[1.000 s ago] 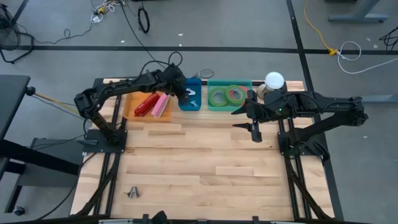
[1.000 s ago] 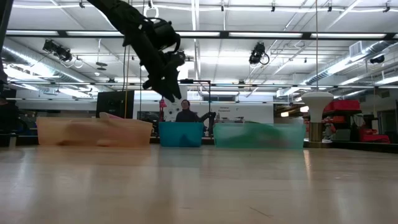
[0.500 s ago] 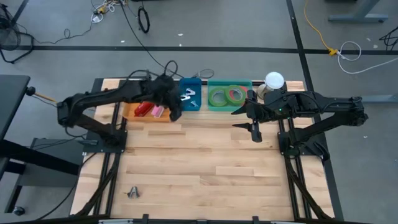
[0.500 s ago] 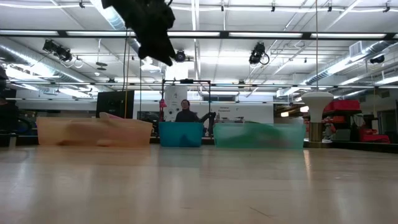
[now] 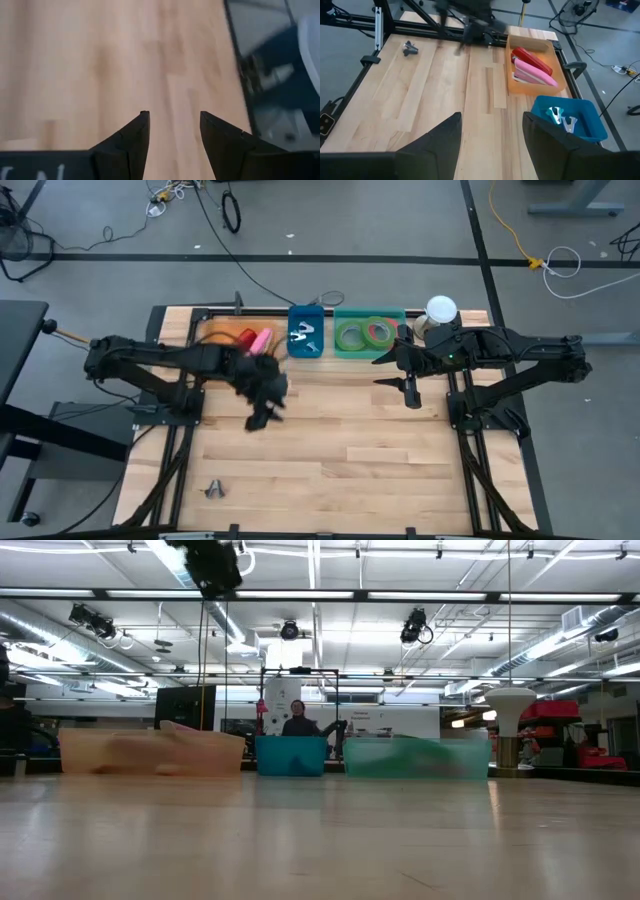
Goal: Pick and place Stapler, Stapler remover, tape
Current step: Put the black staple remover into the blue bin
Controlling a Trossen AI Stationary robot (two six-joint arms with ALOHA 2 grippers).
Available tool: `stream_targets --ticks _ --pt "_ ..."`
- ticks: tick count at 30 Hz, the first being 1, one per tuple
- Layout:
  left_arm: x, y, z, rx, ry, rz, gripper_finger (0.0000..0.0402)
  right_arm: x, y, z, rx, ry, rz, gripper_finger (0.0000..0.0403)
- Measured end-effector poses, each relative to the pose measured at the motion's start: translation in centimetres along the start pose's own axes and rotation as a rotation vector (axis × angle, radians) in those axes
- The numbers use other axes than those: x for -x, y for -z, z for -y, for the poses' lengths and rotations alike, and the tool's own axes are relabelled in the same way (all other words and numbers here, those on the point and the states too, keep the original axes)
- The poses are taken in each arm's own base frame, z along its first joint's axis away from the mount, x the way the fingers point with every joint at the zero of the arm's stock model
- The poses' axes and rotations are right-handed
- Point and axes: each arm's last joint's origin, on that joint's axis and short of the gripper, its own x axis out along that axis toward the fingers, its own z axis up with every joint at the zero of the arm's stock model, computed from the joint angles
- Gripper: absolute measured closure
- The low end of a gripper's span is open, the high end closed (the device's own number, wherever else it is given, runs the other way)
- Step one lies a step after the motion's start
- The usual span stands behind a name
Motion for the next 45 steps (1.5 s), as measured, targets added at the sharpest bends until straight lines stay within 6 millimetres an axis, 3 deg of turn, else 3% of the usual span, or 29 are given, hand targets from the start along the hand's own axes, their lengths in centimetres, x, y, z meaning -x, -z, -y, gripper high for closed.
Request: stream_targets --ticks 7,16,27,37,45 --pt "-0.8 2.1 4.1 -0.12 0.067 -0.154 0.0225 0.0 0.0 0.0 0.0 0.0 0.0 0.0192" --pt "-1.2 4.9 8.7 -0.451 0.144 -0.29 0.0225 0.0 0.0 0.0 0.0 0.0 0.0 0.0192" --pt "-1.2 6.8 12.0 -0.642 0.247 -0.322 0.0225 0.0 0.0 0.0 0.0 0.0 0.001 0.0192" --pt "-4.4 9.2 15.1 -0.832 0.305 -0.455 0.0225 0.0 0.0 0.0 0.0 0.0 0.001 0.0192" --pt "-8.1 10.8 16.0 -0.807 0.267 -0.581 0.0225 0.0 0.0 0.0 0.0 0.001 0.001 0.0192"
